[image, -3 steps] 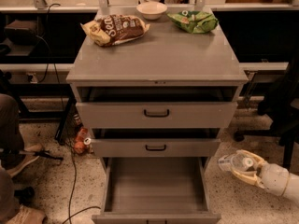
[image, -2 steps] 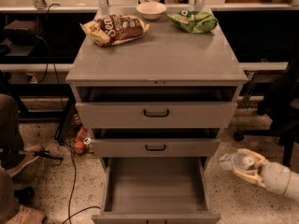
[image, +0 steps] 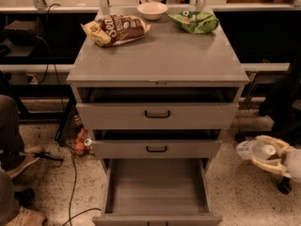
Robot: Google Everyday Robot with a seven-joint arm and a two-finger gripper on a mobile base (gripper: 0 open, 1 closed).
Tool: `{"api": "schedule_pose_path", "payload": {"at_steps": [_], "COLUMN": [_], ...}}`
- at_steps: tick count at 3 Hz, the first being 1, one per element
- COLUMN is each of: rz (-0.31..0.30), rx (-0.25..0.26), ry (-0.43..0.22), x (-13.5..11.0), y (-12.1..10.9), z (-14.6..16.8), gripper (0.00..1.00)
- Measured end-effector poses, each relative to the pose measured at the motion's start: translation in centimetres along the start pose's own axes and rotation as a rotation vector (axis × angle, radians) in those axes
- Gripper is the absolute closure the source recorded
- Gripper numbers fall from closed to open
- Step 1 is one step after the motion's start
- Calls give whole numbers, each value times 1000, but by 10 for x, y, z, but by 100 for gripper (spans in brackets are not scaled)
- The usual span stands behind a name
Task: Pick blue plastic bottle from bottom drawer and place on counter
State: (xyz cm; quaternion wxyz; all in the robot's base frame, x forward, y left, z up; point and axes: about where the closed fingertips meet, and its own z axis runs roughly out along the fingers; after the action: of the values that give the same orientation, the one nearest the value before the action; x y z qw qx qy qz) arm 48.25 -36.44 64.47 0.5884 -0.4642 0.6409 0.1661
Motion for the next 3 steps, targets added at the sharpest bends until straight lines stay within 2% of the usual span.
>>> {"api": "schedule_pose_path", "payload": {"at_steps": [1,2,3], "rz": [-123,-227,-241], "rx": [13,33,36], "ry": [33,40,43], "x": [-66,-121,-129], "y": [-26,-48,-52], "z": [-28,-46,-49], "gripper": [100,100,100]}}
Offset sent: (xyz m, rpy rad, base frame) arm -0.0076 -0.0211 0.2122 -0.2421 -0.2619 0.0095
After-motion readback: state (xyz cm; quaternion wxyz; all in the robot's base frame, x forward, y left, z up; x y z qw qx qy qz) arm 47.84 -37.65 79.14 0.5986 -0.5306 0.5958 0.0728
